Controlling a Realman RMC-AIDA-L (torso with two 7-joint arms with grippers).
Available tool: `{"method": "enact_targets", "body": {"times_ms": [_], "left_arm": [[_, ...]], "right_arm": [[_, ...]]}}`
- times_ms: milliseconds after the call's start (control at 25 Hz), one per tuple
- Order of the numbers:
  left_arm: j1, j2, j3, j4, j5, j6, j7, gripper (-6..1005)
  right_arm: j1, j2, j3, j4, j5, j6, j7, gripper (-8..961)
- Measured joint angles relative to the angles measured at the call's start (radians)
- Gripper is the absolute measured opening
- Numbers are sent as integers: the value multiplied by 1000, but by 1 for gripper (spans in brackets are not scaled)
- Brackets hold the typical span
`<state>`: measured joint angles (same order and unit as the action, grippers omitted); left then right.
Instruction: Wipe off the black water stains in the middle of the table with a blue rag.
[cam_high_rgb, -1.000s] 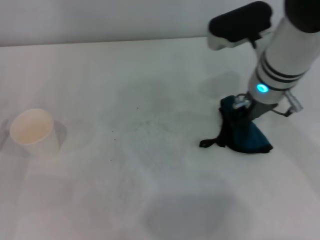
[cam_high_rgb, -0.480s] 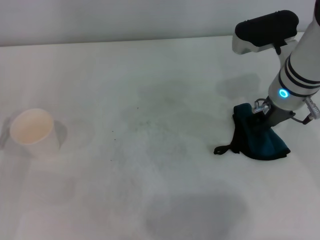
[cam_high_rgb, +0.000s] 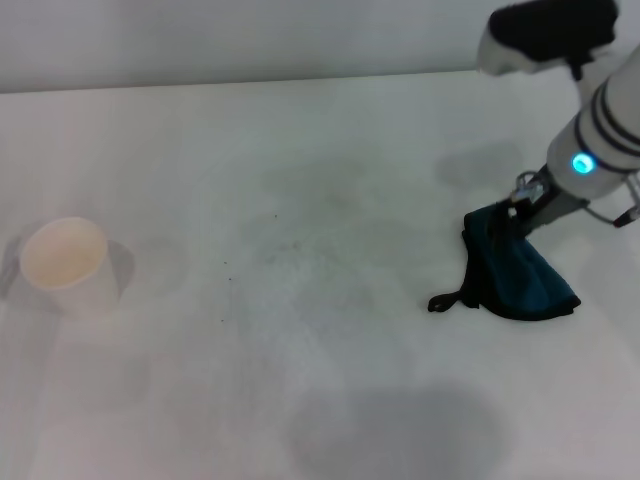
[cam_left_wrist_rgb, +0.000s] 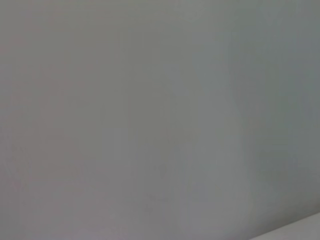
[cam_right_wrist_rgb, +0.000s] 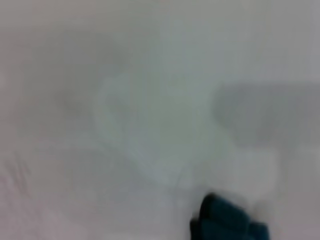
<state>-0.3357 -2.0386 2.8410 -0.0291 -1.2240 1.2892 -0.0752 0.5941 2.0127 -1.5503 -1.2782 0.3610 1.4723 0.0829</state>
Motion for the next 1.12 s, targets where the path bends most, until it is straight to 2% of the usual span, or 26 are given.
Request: {"method": "enact_targets", "body": {"times_ms": [120, 320, 480, 600, 800, 960, 1000, 1040, 1120], "left_arm": [[-1, 0, 0, 3, 0, 0, 0, 879], [-6, 1, -1, 9, 0, -9, -1, 879], [-12, -2, 0, 9, 0, -11, -1, 879], [-16, -9, -3, 0, 0, -12, -2, 879], [-9, -22, -11, -22, -24, -12, -2, 880], [-7, -34, -11, -35, -37, -15, -2, 880], [-8, -35, -11, -33, -38, -17, -2, 880], [-9, -36, -11, -31, -38, -21, -2, 880], [-15, -37, -11, -26, -38, -30, -2, 880]], "right_arm": [[-44, -1, 47, -97, 0, 7, -24, 268], [-132, -1, 160, -195, 25, -75, -91, 267], [-205, -1, 235, -192, 133, -241, -188, 266], [-267, -3, 245, -183, 193, -392, -264, 266], [-293, -7, 245, -73, 324, -616, -427, 265], [-297, -7, 251, 57, 545, -816, -666, 265], [-302, -8, 262, 124, 668, -890, -797, 264], [-302, -8, 262, 124, 668, -890, -797, 264], [-300, -9, 289, 203, 813, -934, -968, 264]]}}
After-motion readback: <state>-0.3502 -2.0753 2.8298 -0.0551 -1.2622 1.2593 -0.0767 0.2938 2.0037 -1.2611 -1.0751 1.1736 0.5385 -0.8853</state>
